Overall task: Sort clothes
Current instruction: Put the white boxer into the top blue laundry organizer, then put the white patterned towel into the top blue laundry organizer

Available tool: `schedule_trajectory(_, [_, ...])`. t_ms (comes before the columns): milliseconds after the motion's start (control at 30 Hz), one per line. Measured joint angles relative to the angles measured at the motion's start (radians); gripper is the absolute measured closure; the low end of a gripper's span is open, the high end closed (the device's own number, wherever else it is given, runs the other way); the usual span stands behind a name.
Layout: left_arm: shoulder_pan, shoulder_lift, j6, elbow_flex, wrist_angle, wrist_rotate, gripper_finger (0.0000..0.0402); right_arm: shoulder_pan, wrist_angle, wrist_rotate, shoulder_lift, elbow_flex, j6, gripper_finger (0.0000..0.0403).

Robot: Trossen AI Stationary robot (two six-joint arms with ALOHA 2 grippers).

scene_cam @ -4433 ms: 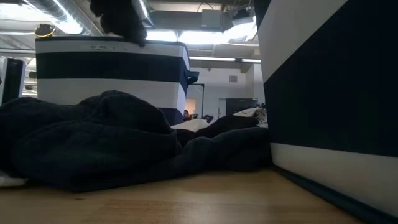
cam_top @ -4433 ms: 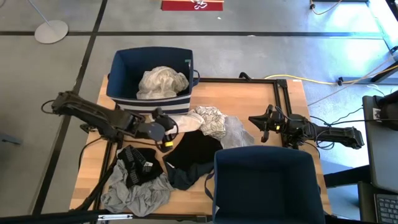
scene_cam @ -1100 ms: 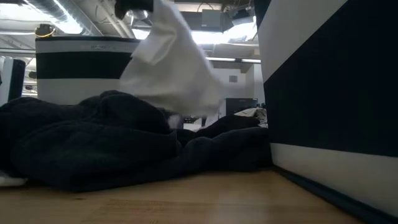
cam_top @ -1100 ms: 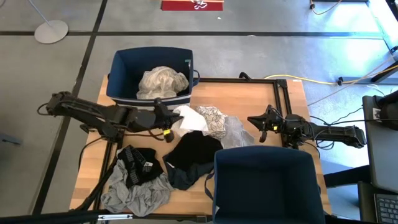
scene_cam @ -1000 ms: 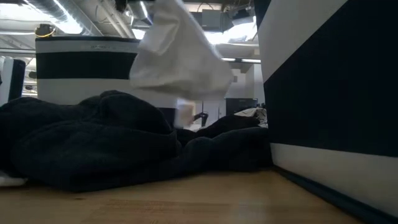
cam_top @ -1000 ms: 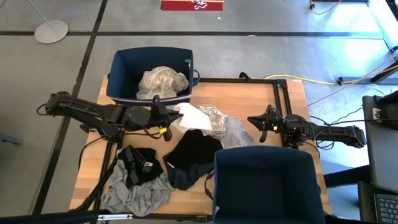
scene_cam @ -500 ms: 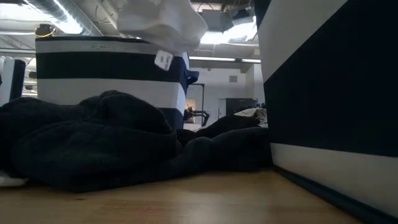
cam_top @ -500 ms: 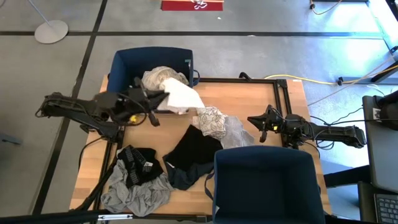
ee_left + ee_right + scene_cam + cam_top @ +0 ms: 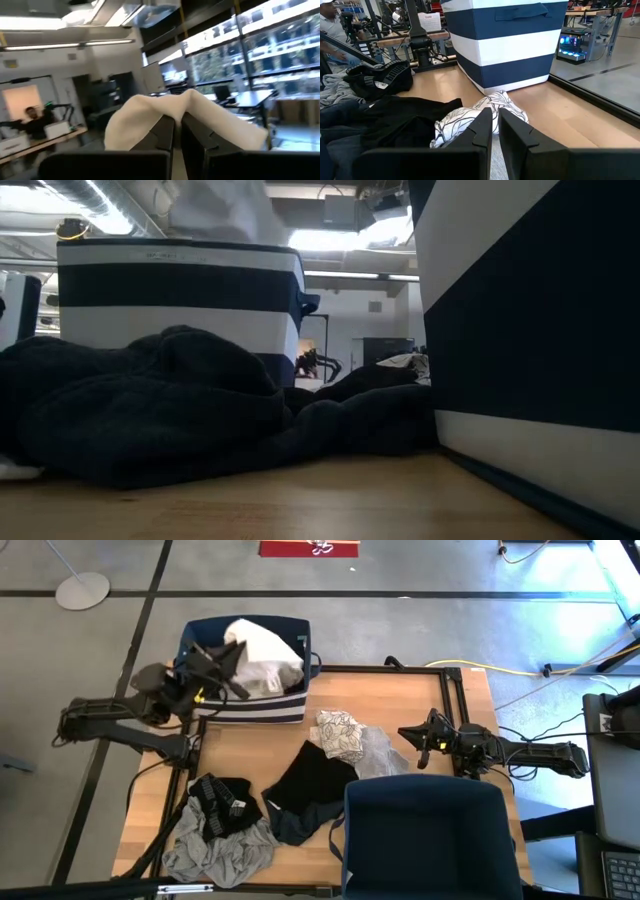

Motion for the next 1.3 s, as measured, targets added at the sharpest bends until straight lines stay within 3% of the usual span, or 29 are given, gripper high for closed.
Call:
schedule_trajectory(367, [0.191,0.023,-0.15,0.0,-0.228,-0.001,0.0389,0.0,0.0,0.0,0.0,0.0,0.0,0.0368])
schedule_trajectory(733, [0.311,0.103,-0.264,0.0,-0.407,0.0,0.038,0.0,0.0,-0.001,0.0,0.0,0.018,0.0368])
schedule_trajectory(1133, [0.38,0.201,-0.395,0.0,-0.532,0.009,0.0284,0.0,-0.001,-0.001,0.0,0.0,0.019,0.0368])
schedule_trajectory(1300, [0.417,0.207,-0.488,0.0,-0.595,0.132,0.0242,0.0,-0.001,-0.001,0.0,0.0,0.019,0.0368])
